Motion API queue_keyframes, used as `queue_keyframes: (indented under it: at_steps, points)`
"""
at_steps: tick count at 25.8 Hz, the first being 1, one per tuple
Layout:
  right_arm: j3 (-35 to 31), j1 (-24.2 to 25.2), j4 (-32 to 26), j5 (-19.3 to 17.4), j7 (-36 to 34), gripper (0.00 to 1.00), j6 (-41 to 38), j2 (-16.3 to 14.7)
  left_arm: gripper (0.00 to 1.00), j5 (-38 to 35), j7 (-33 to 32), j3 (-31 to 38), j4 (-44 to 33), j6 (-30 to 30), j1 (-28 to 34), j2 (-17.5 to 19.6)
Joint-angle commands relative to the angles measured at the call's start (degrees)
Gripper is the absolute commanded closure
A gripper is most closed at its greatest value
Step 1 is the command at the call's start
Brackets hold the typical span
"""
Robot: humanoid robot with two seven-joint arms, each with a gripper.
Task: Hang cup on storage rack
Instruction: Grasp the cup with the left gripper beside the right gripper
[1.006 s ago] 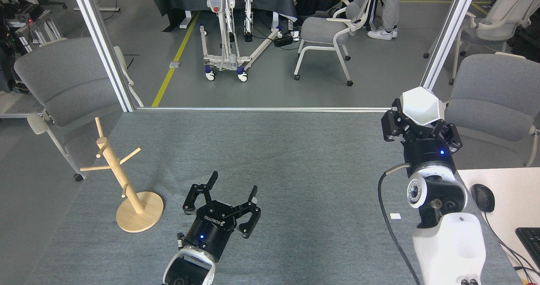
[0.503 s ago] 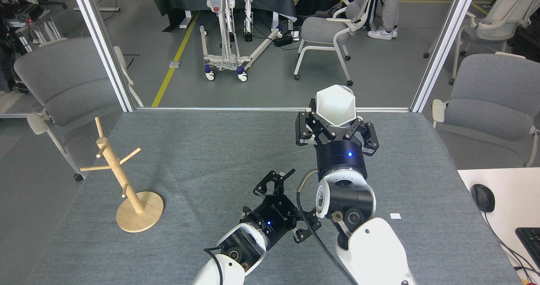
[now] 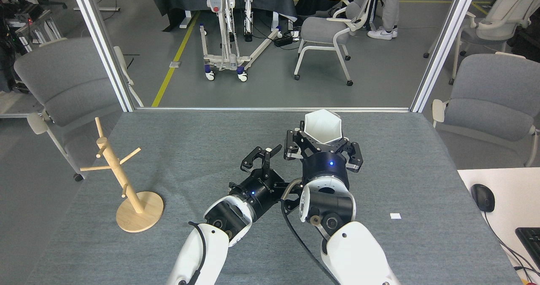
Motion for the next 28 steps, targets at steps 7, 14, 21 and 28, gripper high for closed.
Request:
queue_keyframes:
  at_steps: [7,14,21,28]
  points:
    - [2.1,0.3,2.3,-0.2,0.1,0.63,0.0,0.6,0.01,1.1,-5.5,0.3,0.9,-4.8,-2.9,-1.1]
    - [4.5,1.7,4.4,-0.2,0.0,0.64,0.0,2.3,0.01,8.3,-7.6,-0.2,4.7,-4.3,-4.9,-1.2]
    - [6.1,2.3,5.3,-0.1,-0.2,0.64,0.1,3.2,0.63,8.9,-7.7,-0.5,5.4,-3.9,-4.5,-1.0]
    - [6.2,2.9,5.3,-0.1,-0.2,0.64,0.0,4.2,1.0,12.2,-10.4,0.3,5.1,-7.4,-3.8,-0.9]
